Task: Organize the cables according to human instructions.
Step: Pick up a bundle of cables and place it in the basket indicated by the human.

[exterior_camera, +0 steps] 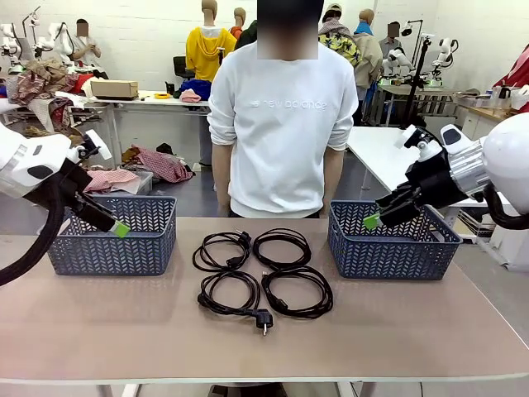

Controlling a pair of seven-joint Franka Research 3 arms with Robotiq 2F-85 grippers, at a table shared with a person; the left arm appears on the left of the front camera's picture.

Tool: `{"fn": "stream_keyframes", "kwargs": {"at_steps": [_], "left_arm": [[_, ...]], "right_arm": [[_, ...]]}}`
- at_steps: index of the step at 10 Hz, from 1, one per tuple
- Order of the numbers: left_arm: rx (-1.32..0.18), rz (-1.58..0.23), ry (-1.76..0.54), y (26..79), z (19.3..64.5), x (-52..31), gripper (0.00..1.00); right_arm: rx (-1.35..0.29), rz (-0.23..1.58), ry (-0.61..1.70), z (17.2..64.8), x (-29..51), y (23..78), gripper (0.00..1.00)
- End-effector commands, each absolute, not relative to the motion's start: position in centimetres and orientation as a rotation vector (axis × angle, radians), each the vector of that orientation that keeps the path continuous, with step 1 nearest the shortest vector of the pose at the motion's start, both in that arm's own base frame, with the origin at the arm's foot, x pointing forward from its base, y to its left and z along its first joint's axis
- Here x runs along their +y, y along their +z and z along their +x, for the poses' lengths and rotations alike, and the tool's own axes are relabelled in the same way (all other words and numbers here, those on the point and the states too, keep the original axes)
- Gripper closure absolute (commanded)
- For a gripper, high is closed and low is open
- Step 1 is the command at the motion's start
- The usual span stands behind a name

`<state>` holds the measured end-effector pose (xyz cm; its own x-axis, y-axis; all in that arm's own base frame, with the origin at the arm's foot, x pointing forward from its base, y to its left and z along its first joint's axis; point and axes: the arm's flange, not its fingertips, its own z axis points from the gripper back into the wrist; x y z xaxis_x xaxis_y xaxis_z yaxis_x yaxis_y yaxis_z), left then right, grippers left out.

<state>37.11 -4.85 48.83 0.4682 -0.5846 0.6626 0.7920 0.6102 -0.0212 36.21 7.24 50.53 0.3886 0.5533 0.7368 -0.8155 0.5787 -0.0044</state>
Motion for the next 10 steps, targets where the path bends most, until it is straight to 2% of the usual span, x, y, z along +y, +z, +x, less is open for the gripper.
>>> {"fn": "stream_keyframes", "kwargs": {"at_steps": [1,10], "left_arm": [[-0.669,-0.364,-0.880,48.65,37.07,-4.59,0.00],[-0.669,-0.364,-0.880,48.65,37.07,-4.59,0.00]], "right_arm": [[-0.769,0.406,0.899,36.30,7.28,50.45,0.00],[-0.769,0.406,0.899,36.30,7.28,50.45,0.00]]}}
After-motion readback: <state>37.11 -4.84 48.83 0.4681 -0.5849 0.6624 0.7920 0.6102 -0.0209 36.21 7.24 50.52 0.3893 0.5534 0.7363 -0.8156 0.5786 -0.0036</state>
